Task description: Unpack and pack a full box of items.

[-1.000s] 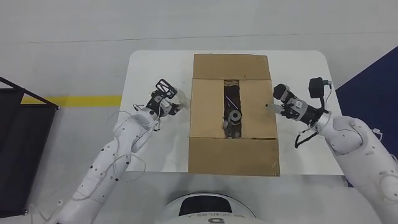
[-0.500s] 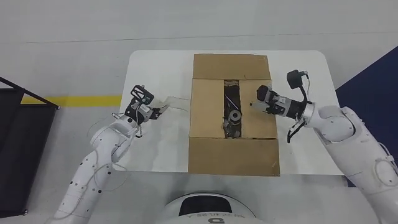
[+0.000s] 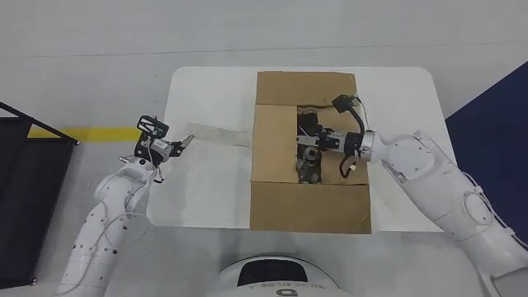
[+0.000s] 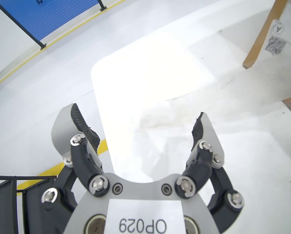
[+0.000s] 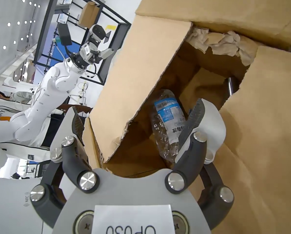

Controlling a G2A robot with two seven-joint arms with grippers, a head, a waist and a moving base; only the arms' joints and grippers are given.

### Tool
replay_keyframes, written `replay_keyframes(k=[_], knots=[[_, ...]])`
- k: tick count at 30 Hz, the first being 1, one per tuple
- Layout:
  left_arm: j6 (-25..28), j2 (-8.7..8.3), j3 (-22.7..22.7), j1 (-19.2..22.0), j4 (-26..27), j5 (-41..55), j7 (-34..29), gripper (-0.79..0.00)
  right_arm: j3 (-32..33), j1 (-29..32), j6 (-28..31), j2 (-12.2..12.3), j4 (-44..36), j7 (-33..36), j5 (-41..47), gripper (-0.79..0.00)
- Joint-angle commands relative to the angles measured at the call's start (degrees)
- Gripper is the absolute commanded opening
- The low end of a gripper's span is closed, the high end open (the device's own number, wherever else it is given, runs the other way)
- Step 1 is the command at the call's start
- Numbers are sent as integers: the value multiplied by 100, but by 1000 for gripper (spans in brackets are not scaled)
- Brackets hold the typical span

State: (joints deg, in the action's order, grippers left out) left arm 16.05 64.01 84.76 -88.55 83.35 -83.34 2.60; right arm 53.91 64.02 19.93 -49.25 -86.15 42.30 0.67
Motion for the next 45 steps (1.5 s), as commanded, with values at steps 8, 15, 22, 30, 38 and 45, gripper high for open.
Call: replay_keyframes(k=[8,15,22,30,38,45], knots=[[230,-40,231,-174,-108,84,451,0,-652,-594,156,-334,329,904,970,0],[275,-41,233,-245,-60,93,616,0,-504,-954,822,-463,1023,2776,3748,0],[361,-57,246,-293,102,-52,707,0,-763,-1313,766,-690,1092,3439,4566,-296],[404,-75,326,-466,562,-97,817,0,-1537,-1994,858,-1180,1175,2660,3736,-465],[407,-92,588,-687,615,158,951,0,-2421,-2588,476,-1755,1449,1663,2406,-529],[342,-91,700,-726,513,308,1018,0,-3190,-2874,-115,-2335,2137,1005,1385,-480]])
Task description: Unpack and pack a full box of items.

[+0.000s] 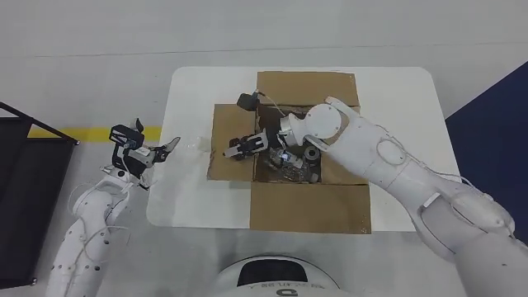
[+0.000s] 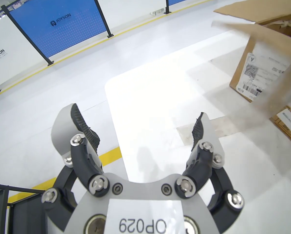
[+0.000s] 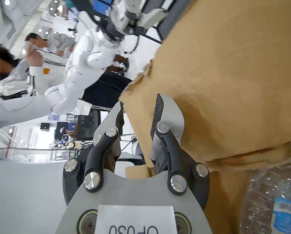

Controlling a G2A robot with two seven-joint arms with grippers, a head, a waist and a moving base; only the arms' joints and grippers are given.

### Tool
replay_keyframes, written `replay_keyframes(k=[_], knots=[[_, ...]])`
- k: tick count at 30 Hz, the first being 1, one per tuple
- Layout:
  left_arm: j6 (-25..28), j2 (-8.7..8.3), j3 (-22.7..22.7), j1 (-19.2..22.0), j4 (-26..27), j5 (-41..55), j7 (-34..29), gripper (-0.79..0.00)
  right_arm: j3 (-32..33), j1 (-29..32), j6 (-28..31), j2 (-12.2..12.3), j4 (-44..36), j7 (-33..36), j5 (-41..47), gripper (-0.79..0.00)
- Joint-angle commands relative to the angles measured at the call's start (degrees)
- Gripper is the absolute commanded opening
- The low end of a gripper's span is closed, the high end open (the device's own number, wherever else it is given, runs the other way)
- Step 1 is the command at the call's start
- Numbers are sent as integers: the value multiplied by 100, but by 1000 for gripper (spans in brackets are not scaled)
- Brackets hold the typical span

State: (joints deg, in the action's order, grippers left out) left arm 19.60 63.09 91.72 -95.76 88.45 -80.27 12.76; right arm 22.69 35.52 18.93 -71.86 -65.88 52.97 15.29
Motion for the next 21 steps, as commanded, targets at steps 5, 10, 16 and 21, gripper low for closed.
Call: replay_keyframes(k=[5,10,16,21], knots=[[-73,10,-19,-24,133,0,-42,0,13,-145,397,-228,418,-66,-43,-449],[-82,17,-105,-83,503,-98,-126,0,784,122,1467,126,309,73,210,-431],[-126,23,-160,-115,892,-185,-364,0,2524,1259,2569,987,-436,619,529,-403],[-561,38,-20,-92,1179,-134,-627,0,4554,2910,3041,1725,-1385,198,366,-372]])
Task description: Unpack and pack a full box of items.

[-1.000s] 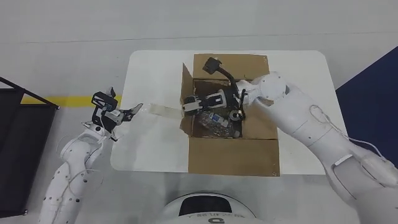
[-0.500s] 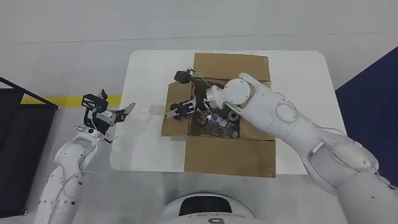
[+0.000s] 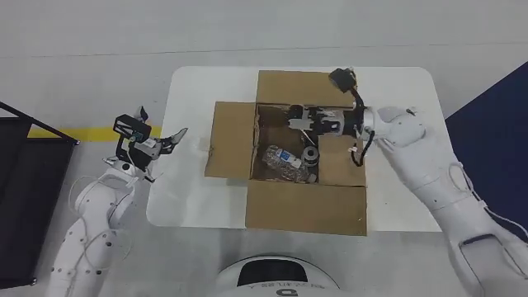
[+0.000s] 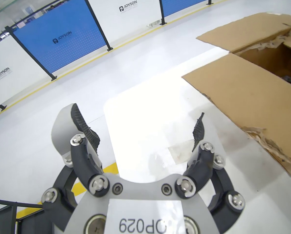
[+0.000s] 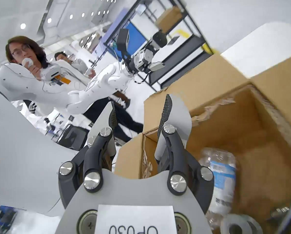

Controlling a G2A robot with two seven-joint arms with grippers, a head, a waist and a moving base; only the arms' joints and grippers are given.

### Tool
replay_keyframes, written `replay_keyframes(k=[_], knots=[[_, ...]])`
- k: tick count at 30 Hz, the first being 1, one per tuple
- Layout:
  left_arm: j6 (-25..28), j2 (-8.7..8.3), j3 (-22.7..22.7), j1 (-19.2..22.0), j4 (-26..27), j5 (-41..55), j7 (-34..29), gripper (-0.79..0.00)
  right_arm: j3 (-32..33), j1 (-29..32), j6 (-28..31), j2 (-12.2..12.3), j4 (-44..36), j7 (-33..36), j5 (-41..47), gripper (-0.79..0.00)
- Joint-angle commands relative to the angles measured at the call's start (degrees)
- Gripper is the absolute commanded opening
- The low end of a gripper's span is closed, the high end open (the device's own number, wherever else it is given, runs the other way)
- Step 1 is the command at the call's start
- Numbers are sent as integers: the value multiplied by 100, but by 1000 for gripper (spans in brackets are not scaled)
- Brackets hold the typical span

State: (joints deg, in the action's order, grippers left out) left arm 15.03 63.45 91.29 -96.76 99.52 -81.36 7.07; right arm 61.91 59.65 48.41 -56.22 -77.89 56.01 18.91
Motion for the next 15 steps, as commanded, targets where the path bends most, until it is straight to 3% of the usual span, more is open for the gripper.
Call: replay_keyframes(k=[1,5,9,10,13,15], knots=[[-138,3,37,10,127,-37,-99,0,1007,856,166,277,-376,-179,18,-360],[-93,5,6,31,502,-98,-289,0,2187,2027,452,591,-698,-465,249,-274],[95,10,-307,105,972,-425,-630,0,2639,2503,483,742,-569,-496,677,-206],[174,15,-465,157,1065,-548,-760,0,2713,2557,486,770,-446,-500,739,-185],[369,49,-1082,402,1159,-936,-1197,0,2762,2601,394,835,-166,-407,760,0],[564,91,-1588,647,1096,-1086,-1494,0,2711,2504,273,856,106,-287,768,0]])
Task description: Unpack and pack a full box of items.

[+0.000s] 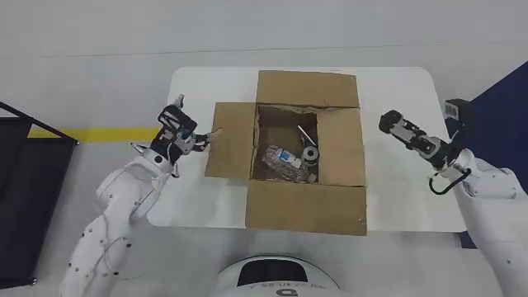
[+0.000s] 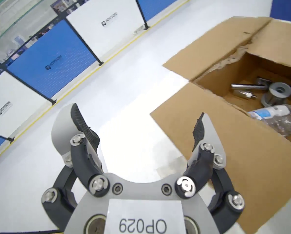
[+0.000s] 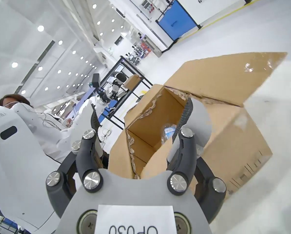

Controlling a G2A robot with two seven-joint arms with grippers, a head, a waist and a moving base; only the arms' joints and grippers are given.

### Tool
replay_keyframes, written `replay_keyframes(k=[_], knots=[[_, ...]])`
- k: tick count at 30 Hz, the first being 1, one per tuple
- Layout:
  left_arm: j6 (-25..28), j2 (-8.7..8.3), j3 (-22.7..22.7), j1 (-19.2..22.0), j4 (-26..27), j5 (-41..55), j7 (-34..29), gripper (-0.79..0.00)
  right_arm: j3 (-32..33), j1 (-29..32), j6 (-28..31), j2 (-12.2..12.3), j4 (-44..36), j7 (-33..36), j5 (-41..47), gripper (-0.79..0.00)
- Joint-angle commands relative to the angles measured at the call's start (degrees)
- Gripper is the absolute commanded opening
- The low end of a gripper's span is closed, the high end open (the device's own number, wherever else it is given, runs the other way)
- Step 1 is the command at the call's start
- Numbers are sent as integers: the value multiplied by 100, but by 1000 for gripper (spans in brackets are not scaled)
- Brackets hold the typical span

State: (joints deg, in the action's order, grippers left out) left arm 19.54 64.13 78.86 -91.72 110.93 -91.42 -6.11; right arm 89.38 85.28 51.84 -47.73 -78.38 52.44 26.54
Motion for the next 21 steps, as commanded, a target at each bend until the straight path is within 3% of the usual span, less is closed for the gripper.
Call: replay_keyframes(k=[1,7,13,21], knots=[[163,49,-575,274,-95,-129,-297,0,-96,-138,-137,8,272,137,24,0],[339,198,-1680,924,-440,-518,-832,0,-566,-710,-401,-61,996,401,220,0],[294,349,-2449,1450,-833,-948,-1029,0,-1045,-1264,-558,-157,1600,558,221,0],[163,673,-3394,2198,-1628,-744,-1050,0,-1605,-1771,-659,-303,2141,659,286,0]])
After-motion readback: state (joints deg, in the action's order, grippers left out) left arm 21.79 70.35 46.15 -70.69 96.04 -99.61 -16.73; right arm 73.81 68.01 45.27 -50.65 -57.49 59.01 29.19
